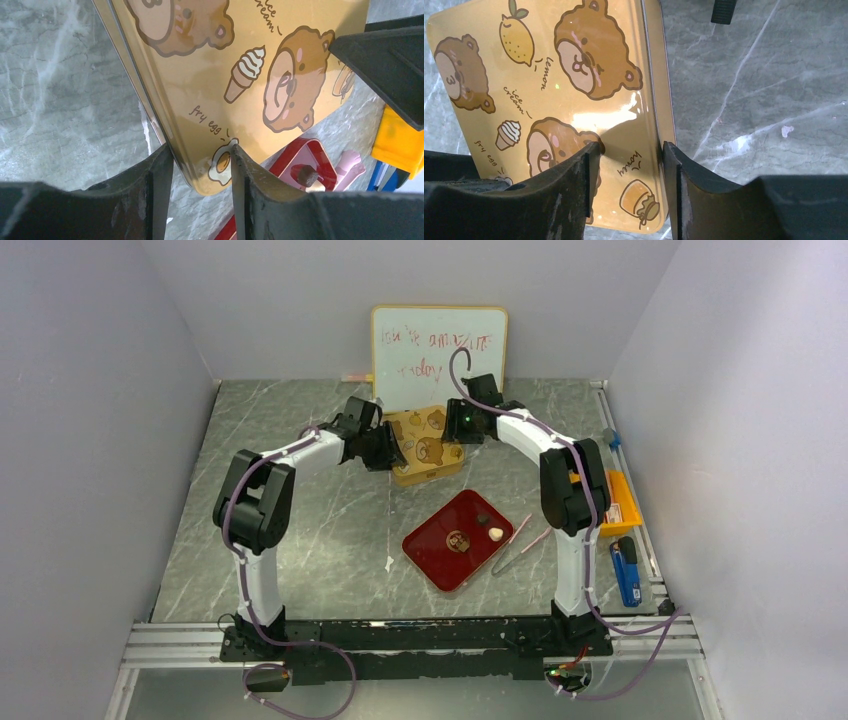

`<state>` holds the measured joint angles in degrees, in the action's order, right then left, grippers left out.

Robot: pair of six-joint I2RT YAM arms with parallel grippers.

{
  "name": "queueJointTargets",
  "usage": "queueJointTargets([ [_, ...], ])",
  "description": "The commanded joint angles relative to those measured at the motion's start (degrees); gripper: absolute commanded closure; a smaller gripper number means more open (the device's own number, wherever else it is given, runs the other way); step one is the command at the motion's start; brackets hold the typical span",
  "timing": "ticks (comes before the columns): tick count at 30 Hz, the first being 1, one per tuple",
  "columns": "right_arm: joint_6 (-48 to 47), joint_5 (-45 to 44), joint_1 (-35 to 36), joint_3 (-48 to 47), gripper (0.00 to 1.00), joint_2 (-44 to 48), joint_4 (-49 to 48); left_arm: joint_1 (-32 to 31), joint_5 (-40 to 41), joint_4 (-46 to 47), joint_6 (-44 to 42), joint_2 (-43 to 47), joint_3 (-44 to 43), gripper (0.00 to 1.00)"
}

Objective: Pack the chocolate
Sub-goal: Close the box lid on the packing box.

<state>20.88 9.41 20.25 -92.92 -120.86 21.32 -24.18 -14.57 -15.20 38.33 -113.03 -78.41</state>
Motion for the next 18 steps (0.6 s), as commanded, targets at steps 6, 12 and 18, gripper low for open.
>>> queueJointTargets([
  [6,-2.2,-3.9,1.8,-0.5,0.46,-4.7,8.0,-0.1,9.2,-6.2,-4.8,-3.4,-1.2,0.55],
  [12,-1.8,-2.0,1.6,-2.5,0.46,-6.4,8.3,2.0,10.3,-6.7,-5.3,-3.9,-3.2,0.52],
  [18,-0.7,-1.0,2.1,0.9,0.46,-5.2,7.0,2.8,10.7,-6.9,-6.1,-5.0,-4.6,0.52],
])
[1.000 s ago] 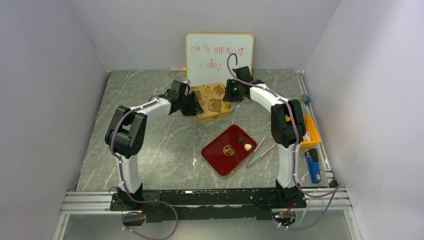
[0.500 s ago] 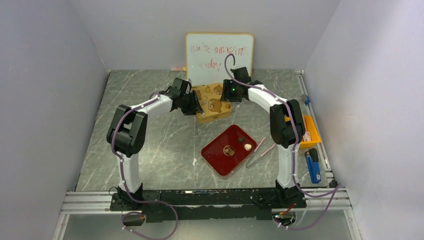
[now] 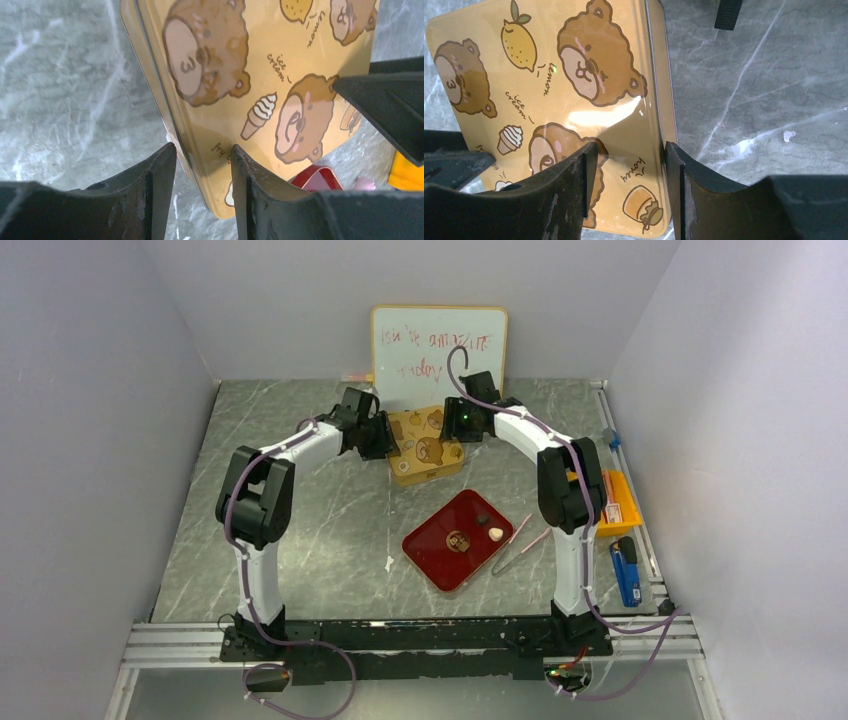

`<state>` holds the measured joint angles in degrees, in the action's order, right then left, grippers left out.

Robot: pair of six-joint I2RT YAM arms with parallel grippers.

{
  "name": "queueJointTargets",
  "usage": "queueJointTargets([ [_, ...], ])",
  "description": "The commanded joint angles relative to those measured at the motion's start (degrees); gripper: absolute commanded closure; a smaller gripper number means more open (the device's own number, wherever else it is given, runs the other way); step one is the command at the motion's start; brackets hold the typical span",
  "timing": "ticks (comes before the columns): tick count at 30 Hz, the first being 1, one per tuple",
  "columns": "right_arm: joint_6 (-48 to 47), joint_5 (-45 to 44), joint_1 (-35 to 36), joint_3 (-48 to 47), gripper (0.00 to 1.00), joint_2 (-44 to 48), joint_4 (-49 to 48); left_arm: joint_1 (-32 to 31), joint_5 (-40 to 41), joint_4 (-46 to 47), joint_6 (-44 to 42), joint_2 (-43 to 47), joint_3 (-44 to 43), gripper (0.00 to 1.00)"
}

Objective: Pack the chocolate
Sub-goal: Close the box lid on the packing box.

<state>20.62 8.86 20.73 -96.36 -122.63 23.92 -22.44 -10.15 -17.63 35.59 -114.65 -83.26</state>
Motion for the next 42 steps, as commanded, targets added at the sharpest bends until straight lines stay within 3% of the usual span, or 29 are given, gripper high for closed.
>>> queueJointTargets([
  [1,-0.3,-0.5,1.8,5.3,0.46,-2.9,3.9,1.2,6.2,-4.3,-3.5,-3.5,0.4,0.51],
  [23,3.9,-4.1,10.3,19.8,0.46,6.0,-0.3,1.7,5.4,-3.6,-6.1,-4.1,-0.2,0.51],
  [37,3.9,-6.5,12.1,19.3,0.45,7.0,0.6,2.5,5.2,-3.0,-6.6,-2.0,2.2,0.51],
  [42,2.4,-7.6,11.7,16.6,0.45,5.8,1.0,2.8,5.5,-2.8,-6.9,-1.5,2.1,0.44],
])
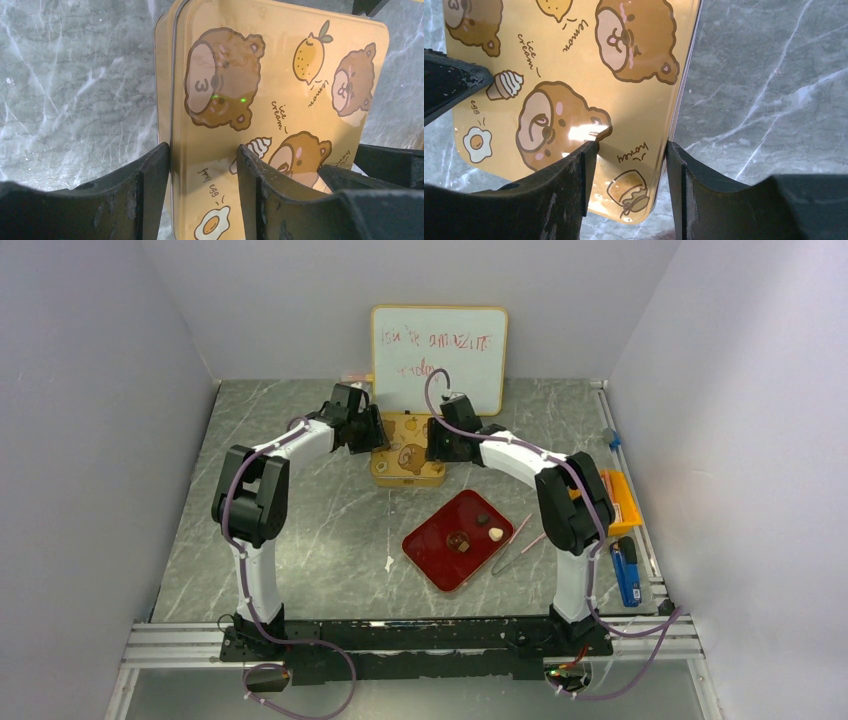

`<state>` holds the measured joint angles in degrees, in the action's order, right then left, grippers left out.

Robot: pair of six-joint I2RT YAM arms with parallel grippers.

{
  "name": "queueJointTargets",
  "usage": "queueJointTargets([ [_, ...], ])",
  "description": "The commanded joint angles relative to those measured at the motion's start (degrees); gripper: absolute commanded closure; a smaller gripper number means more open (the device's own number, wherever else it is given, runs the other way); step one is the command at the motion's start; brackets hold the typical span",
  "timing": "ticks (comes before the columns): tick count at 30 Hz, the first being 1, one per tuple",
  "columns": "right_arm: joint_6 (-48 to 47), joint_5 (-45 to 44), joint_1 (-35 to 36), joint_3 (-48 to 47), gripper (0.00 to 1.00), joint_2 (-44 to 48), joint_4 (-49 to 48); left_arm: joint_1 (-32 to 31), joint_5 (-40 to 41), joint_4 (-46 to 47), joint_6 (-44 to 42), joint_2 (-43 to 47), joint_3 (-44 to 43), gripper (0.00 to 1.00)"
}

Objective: Pack the chocolate
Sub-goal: Close the box lid on the packing box.

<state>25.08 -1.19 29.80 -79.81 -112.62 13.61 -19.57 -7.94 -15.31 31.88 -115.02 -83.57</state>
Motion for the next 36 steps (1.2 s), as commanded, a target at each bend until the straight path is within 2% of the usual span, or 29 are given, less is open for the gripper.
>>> queueJointTargets([
  [1,-2.3,2.4,2.4,-0.4,0.42,-4.5,11.3,0.1,3.4,-5.0,-3.2,-1.0,2.4,0.44],
  [4,-3.0,2.6,1.5,-2.4,0.37,-5.7,11.4,0.5,3.4,-4.7,-3.3,-0.8,2.4,0.41],
  [9,-3.9,3.7,-0.4,-5.8,0.36,-7.5,12.1,0.9,3.5,-4.3,-3.4,-0.7,1.8,0.38],
  [36,-5.7,6.8,-6.1,-24.6,0.35,-18.9,15.6,4.0,1.8,-0.4,-1.8,-7.1,-6.9,0.37],
])
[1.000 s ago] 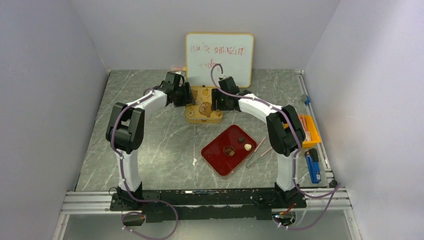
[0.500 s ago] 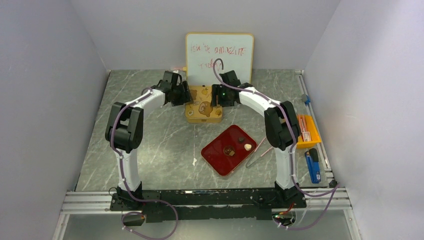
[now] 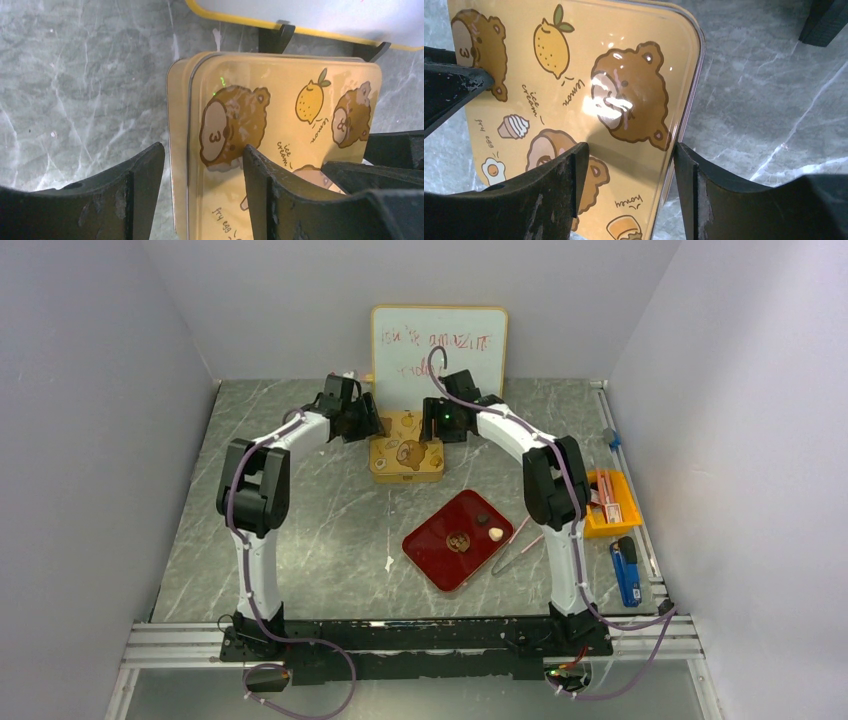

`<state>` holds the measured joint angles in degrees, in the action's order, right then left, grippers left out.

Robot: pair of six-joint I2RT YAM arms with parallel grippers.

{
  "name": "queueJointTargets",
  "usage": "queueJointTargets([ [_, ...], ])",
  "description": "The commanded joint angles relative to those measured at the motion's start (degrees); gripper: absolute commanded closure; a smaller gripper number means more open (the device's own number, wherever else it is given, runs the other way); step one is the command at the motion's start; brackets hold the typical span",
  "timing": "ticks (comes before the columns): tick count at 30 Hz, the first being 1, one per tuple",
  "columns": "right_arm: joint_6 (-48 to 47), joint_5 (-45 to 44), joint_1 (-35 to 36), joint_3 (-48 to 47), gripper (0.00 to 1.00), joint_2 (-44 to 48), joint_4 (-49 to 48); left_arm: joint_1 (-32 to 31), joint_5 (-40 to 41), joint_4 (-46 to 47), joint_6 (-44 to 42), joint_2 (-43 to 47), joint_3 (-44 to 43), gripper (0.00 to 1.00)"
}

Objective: Pack the chocolate
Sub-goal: Close the box lid on the packing box.

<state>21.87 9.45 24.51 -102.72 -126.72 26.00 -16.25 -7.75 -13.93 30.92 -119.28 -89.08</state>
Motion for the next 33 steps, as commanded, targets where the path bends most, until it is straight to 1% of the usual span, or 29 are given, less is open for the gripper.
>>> queueJointTargets([
  [1,-2.5,-3.8,-0.8,-2.7,0.35,-5.3,3.5,0.8,1.6,-1.7,-0.9,-3.1,-1.8,0.37],
  [11,-2.4,-3.7,-1.9,-6.9,0.34,-8.4,3.4,2.0,0.8,-0.4,-0.2,-6.0,-4.9,0.37],
  [23,-2.0,-3.1,-2.9,-12.9,0.34,-13.0,4.7,2.7,-0.3,-1.7,-0.1,-11.2,-11.0,0.37],
  [28,-2.0,-3.1,-3.0,-13.7,0.34,-14.4,5.0,2.7,-1.1,-2.0,-0.2,-12.3,-10.1,0.39],
  [33,-2.1,-3.0,-2.9,-12.8,0.34,-15.1,5.6,2.7,-2.1,-2.5,-0.7,-12.3,-7.2,0.42],
])
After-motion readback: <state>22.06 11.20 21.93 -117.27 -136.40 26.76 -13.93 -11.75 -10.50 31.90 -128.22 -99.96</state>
